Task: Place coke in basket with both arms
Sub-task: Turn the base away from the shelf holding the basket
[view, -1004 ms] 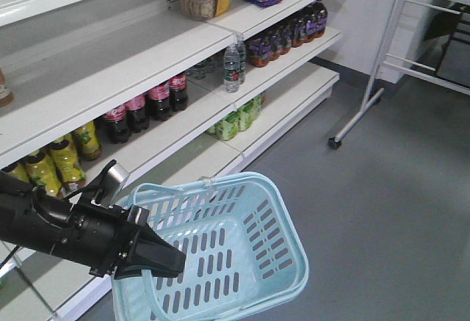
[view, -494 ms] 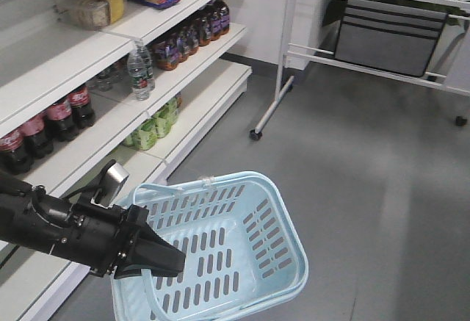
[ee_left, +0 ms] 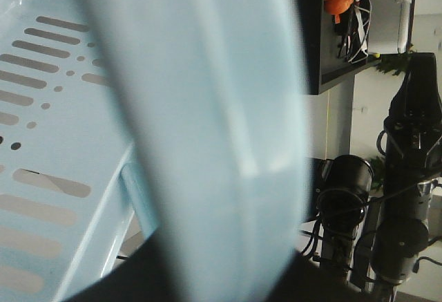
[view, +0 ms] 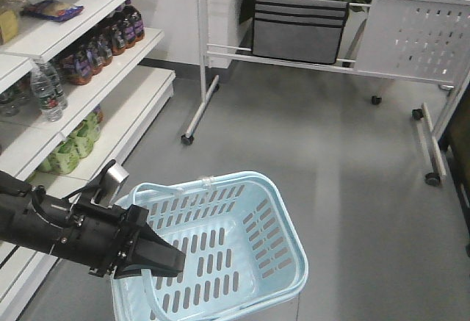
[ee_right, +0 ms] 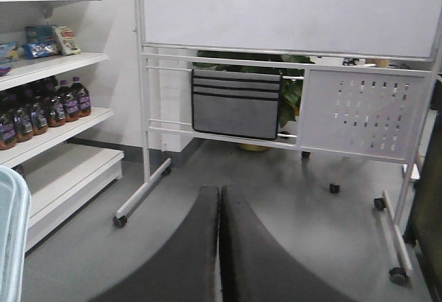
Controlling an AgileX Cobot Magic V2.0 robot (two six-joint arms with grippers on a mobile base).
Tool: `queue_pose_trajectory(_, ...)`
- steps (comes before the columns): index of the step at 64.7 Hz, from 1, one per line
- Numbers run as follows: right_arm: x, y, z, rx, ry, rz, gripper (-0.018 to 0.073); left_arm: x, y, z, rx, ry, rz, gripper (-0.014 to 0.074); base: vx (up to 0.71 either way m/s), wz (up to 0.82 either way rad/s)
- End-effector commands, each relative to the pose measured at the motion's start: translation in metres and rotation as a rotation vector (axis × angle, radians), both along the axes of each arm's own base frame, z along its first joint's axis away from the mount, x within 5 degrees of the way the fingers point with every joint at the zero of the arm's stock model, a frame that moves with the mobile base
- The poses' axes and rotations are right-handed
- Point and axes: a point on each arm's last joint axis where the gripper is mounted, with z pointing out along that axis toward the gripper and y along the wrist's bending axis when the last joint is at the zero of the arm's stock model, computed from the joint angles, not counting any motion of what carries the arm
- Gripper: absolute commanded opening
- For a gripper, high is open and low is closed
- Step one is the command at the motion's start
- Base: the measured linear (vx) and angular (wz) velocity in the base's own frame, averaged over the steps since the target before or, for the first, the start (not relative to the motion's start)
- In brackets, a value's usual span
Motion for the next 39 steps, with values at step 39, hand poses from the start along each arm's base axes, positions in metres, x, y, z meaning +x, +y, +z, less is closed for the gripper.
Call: queue_pose_trajectory(39,-0.0008,-0.0006,0.0038,-0.011,-0.078,-0.008,-0.001,-0.0014,-0.0043,0.0237,-0.11,-0.042,-0.002,-0.0006,0.08,-0.39)
